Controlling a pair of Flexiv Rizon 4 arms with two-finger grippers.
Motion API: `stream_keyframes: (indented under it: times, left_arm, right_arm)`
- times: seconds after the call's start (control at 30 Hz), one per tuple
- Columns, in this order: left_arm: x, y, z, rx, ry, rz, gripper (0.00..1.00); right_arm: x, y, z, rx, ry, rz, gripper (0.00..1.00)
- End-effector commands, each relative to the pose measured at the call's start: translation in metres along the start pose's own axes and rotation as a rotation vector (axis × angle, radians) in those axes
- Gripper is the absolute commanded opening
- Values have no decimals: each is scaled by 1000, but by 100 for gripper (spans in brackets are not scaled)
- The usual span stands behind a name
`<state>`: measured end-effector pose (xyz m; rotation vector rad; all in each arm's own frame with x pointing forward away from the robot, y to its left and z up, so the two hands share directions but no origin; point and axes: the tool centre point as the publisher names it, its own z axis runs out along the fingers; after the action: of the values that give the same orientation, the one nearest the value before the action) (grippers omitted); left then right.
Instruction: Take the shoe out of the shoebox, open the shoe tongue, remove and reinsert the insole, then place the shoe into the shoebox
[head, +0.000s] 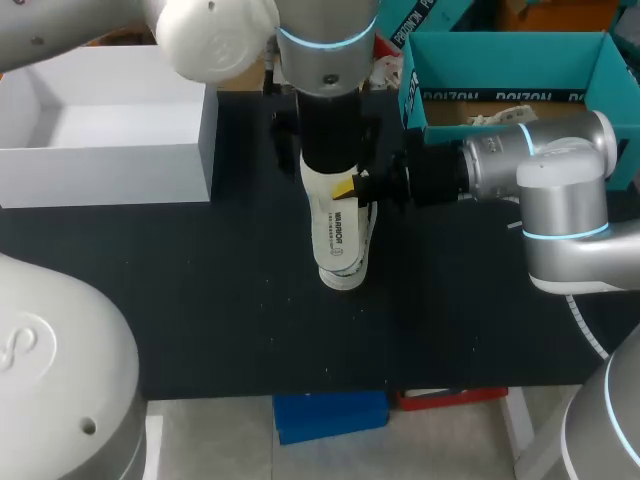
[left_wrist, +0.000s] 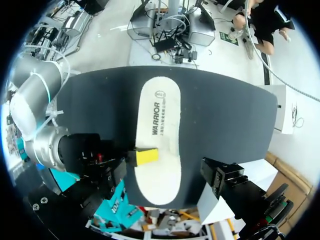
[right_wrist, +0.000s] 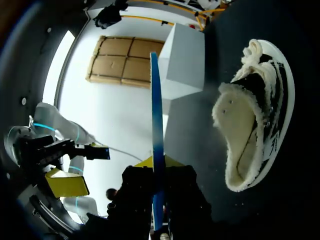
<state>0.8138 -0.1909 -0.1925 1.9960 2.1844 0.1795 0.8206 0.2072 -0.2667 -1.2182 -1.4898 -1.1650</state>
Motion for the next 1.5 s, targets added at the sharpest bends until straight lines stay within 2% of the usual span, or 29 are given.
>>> stream_keyframes:
  times: [0.03,0.23,0.3,0.47,0.57,0.63,1.4,1.47,1.5]
  left_arm:
    - [6,-19,7,-18,-22,-2,100]
    - [8,-41,14,-44,-79,14,100]
    - [10,-46,14,-38,-172,8,100]
    - [18,-50,14,-101,-321,-10,100]
    - [29,-47,14,-103,-418,-37,100]
    - [37,-47,12,-144,-487,-34,100]
    - [37,-47,12,-144,-487,-34,100]
    - [32,-51,6,-7,-687,-12,100]
    - [31,-52,4,37,-772,4,100]
  right_arm:
    - [0,0,1,0,-3,1,0]
    - [0,0,1,0,-3,1,0]
    - [0,0,1,0,-3,1,0]
    - [0,0,1,0,-3,1,0]
    - [0,0,1,0,-3,1,0]
    - [0,0,1,0,-3,1,0]
    - [0,0,1,0,-3,1,0]
    - [0,0,1,0,-3,1,0]
    - [0,0,1,0,-3,1,0]
